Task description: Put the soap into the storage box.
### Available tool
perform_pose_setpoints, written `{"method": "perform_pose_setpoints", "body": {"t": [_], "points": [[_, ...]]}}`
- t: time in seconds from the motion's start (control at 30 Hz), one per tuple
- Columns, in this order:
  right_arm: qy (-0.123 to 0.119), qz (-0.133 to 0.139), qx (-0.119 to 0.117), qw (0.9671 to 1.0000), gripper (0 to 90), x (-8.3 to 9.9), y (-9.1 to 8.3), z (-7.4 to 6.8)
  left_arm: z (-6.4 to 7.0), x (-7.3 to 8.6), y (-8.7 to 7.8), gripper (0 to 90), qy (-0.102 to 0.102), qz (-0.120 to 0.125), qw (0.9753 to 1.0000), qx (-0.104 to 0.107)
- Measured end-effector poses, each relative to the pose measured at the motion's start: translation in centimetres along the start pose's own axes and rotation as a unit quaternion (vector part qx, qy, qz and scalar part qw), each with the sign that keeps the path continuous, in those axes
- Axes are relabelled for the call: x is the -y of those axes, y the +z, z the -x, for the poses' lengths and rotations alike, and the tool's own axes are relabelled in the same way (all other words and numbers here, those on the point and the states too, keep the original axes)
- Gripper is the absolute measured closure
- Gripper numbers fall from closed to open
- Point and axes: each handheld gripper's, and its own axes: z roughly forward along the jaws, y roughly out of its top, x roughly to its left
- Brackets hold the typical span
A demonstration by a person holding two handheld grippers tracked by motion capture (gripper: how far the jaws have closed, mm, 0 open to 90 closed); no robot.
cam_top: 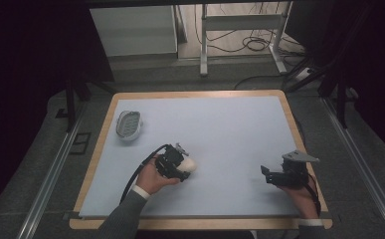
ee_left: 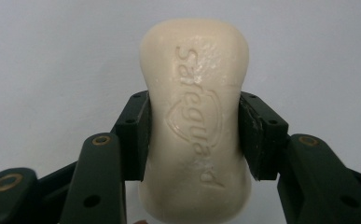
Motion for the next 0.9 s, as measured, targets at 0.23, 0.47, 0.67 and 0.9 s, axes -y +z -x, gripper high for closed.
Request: {"method": "perform_pose_setpoints", "body": {"t": [0.23,0.47,0.67,0.9], "points": [[0.0,0.0,0.0,1.0,7.7,0.0,0.0,0.0,-0.7,0.1,-0.7,49.5,-0.005,0.005,1.0,-0.006],[0.004,0.005,0.0,1.0,7.7,0.0,-0.2,0.1,-1.8,0.0,-2.2,49.5,-0.017,0.018,0.9996,-0.014],[0.005,0.004,0.0,1.0,7.7,0.0,-0.1,0.1,-2.1,0.1,-3.0,49.5,-0.02,0.023,0.9993,-0.022],[0.006,0.003,0.0,1.0,7.7,0.0,-0.1,0.2,-3.3,0.2,-4.2,49.5,-0.033,0.032,0.9984,-0.032]]}}
